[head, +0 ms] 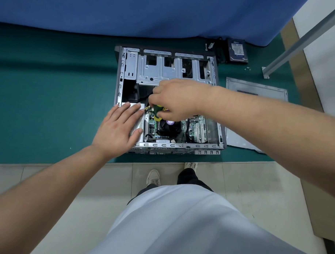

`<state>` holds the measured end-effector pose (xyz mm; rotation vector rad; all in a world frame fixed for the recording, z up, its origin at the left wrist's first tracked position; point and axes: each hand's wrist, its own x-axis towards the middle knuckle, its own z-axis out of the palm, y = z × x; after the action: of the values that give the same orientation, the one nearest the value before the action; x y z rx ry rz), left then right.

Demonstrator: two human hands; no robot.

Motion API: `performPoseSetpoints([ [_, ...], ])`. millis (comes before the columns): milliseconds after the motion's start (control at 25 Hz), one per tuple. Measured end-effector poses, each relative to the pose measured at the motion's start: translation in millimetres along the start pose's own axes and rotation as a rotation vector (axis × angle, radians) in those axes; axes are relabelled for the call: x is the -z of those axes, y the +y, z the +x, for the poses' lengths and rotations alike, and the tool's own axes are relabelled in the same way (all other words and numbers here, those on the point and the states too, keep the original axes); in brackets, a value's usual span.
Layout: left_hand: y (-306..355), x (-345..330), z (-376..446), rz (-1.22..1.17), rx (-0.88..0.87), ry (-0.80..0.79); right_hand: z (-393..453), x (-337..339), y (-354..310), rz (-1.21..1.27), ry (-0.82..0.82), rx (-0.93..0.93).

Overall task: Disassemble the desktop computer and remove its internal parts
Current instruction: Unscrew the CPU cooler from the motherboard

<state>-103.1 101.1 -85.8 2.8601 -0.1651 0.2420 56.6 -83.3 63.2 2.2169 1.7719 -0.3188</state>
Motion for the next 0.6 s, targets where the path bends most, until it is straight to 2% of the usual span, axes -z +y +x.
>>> performPoseSetpoints([
  [80,-0.5,-0.2,-0.4,0.005,0.004,-0.008,3.0,-4.3,-9.6,-0.06,0.073,-0.236],
  [160,-0.6,-0.3,-0.2,0.0,0.003,-0.005,8.5,-6.8,-12.1,-0.112,0.116,-0.34],
  [200,-0.6,-0.4,0.0,0.0,0.003,-0.001,10.8,-8.2,-9.4,-0.101,0.115,-0.289],
  [320,-0.9,-1.7,-0.2,0.002,0.001,0.007,8.1,-2.9,2.5,-0.021,0.005,0.07],
  [400,-1.3,-2.6,-0.6,0.007,0.0,0.014,4.0,3.3,1.6,-0.012,-0.011,0.091],
  [440,-1.8,-2.9,-0.4,0.007,0.0,0.018,3.0,2.0,-2.5,-0.03,0.008,0.023],
  [560,-2.2,-4.0,-0.3,0.006,-0.009,0.033,4.5,-3.2,-19.7,-0.064,0.092,-0.35],
  [600,-2.2,-4.3,-0.3,0.007,-0.011,0.038,7.0,-5.2,-22.8,-0.073,0.115,-0.394],
])
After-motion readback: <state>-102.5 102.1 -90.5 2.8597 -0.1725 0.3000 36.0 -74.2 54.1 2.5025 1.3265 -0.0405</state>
